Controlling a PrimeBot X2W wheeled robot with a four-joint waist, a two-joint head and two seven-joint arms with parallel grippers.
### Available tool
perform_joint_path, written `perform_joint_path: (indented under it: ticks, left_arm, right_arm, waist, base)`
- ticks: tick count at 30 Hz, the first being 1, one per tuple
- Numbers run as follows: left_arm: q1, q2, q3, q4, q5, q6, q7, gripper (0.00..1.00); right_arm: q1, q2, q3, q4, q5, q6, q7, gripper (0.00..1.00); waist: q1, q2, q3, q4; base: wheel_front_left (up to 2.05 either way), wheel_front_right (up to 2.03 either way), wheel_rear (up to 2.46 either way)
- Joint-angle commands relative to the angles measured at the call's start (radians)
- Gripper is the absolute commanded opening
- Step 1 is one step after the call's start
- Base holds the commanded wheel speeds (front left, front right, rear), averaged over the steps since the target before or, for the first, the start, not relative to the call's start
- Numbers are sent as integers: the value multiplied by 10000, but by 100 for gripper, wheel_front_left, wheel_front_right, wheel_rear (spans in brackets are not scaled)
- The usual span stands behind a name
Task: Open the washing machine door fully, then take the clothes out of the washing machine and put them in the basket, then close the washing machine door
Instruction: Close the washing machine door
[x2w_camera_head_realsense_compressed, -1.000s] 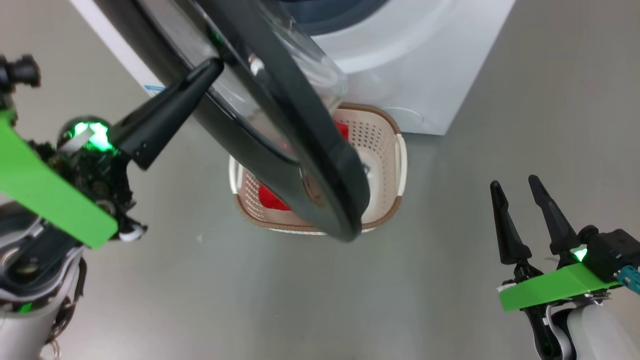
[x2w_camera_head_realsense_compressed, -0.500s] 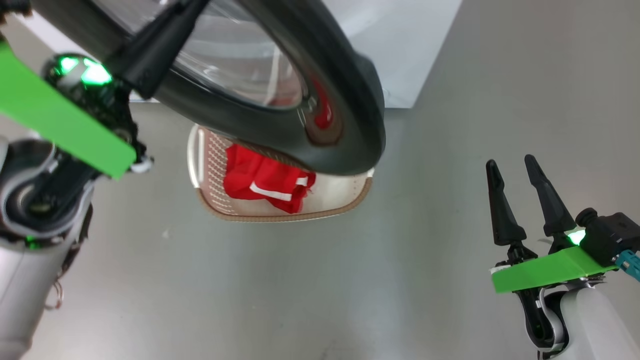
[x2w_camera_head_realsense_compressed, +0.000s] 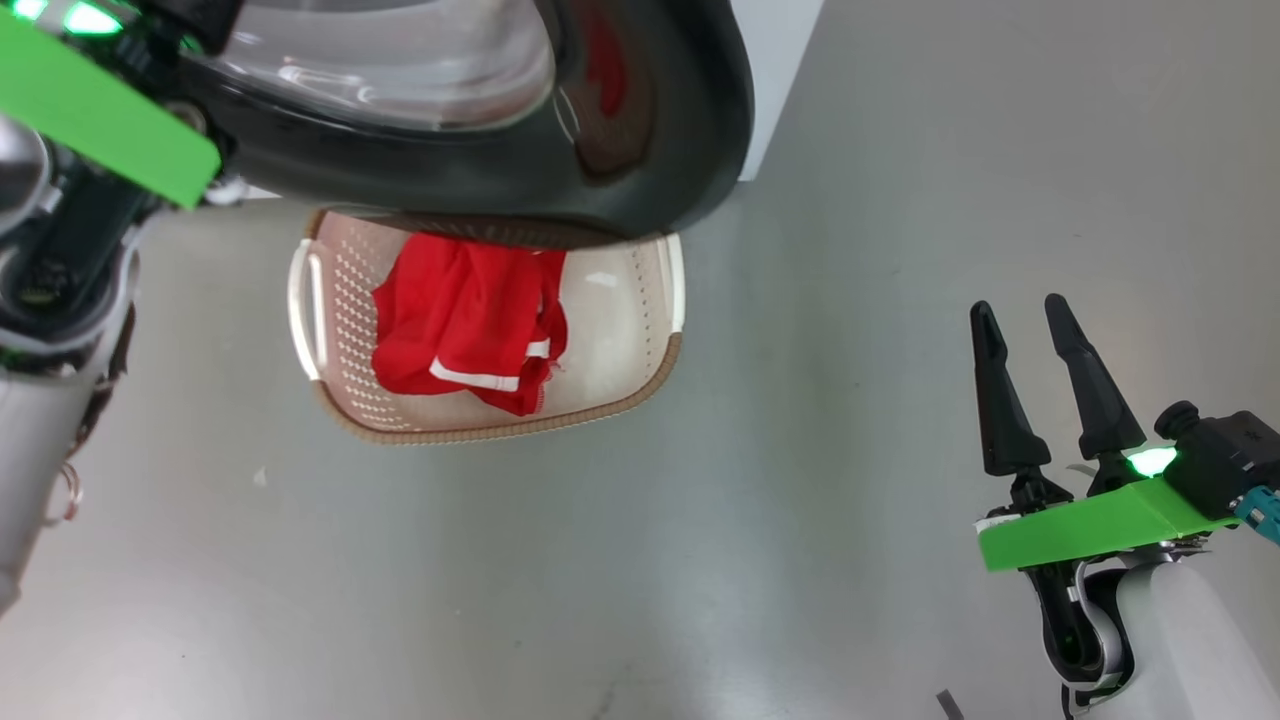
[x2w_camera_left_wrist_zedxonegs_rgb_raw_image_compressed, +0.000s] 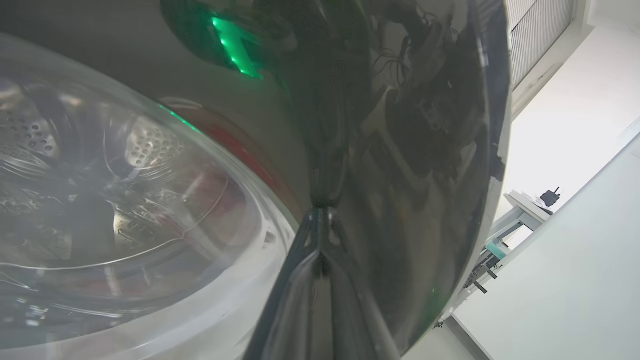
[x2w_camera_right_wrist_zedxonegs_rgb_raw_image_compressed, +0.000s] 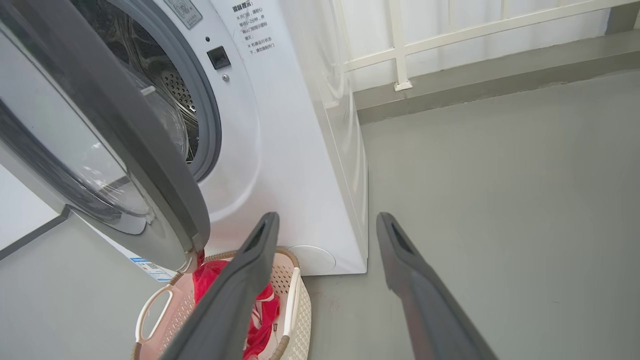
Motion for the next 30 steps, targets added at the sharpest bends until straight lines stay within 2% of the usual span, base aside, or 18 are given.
perform_joint_path:
  ticks: [1, 8, 15, 24, 30]
  left_arm:
    - [-487, 469, 295, -43, 57, -69, -159, 0]
    - [-1172, 455, -95, 814, -115, -69, -785, 0]
    - [-1292, 562, -498, 1015, -430, -69, -1072, 0]
    - [-474, 851, -860, 455, -1074, -69, -1476, 0]
    - [640, 1032, -939, 9, -1367, -69, -2192, 0]
  right_arm:
    - [-145, 27, 250, -217, 96, 46, -63, 100]
    - [-228, 28, 313, -211, 206, 46, -63, 100]
    - [-202, 29, 256, -216, 202, 46, -63, 100]
    - [-19, 29, 93, -212, -152, 46, -63, 100]
    - [159, 29, 17, -177, -407, 46, -63, 100]
  waist:
    - [0, -1, 49, -112]
    - [0, -1, 75, -332]
    - [0, -1, 46, -376]
    - [0, -1, -269, -47]
    - [0, -1, -641, 248]
  base:
    - [0, 0, 0]
    - [0, 0, 0]
    - [0, 0, 0]
    - [0, 0, 0]
    - [0, 0, 0]
